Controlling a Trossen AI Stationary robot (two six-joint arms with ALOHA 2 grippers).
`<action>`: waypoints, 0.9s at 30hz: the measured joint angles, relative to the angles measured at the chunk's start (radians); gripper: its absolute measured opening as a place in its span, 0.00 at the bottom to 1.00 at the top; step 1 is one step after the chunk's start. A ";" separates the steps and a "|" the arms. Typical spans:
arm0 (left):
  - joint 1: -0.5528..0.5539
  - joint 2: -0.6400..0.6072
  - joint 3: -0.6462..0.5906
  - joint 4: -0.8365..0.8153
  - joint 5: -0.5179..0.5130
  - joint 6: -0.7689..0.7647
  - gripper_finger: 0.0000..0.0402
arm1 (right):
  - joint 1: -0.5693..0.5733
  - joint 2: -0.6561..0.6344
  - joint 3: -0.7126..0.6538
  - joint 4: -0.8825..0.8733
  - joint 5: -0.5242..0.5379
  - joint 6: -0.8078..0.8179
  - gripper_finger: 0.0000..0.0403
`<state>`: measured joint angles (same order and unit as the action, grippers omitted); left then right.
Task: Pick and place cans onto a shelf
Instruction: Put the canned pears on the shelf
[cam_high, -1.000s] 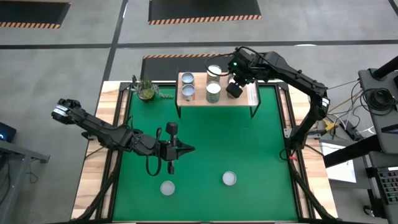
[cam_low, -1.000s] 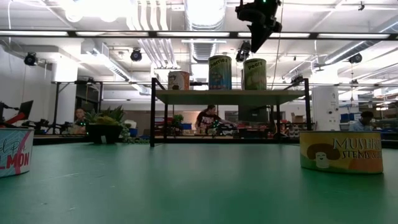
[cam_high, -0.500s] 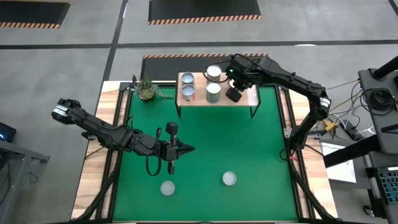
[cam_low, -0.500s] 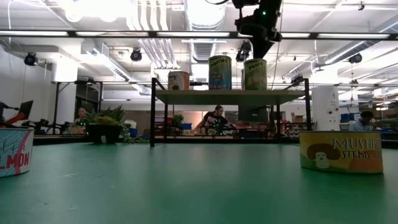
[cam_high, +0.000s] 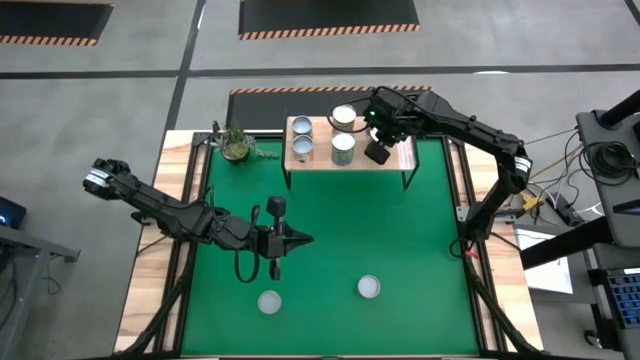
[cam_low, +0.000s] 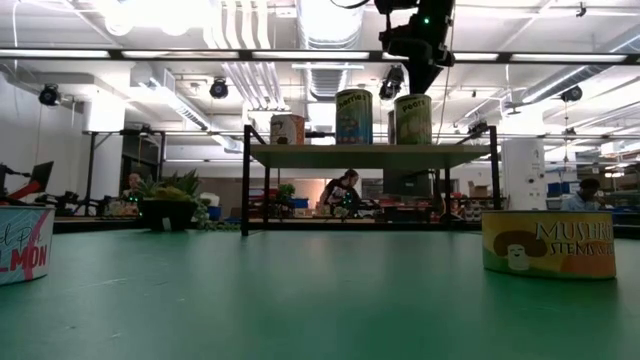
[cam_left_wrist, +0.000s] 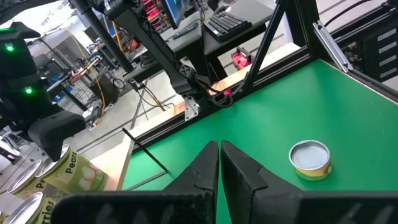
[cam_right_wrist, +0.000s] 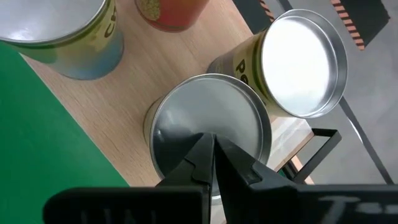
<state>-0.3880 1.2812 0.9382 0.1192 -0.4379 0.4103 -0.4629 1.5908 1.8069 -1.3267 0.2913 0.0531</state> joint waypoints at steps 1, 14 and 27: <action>0.000 0.000 0.000 0.000 0.000 0.000 0.00 | 0.000 0.000 0.000 0.001 0.000 -0.001 0.02; 0.000 0.000 0.000 0.000 0.000 0.000 0.00 | 0.000 0.000 0.000 0.017 0.020 -0.011 0.02; 0.000 0.000 0.000 0.000 0.000 0.000 0.00 | 0.000 -0.012 -0.002 0.022 0.023 -0.012 0.02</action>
<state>-0.3878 1.2812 0.9382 0.1192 -0.4378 0.4103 -0.4629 1.5789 1.8053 -1.3044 0.3138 0.0413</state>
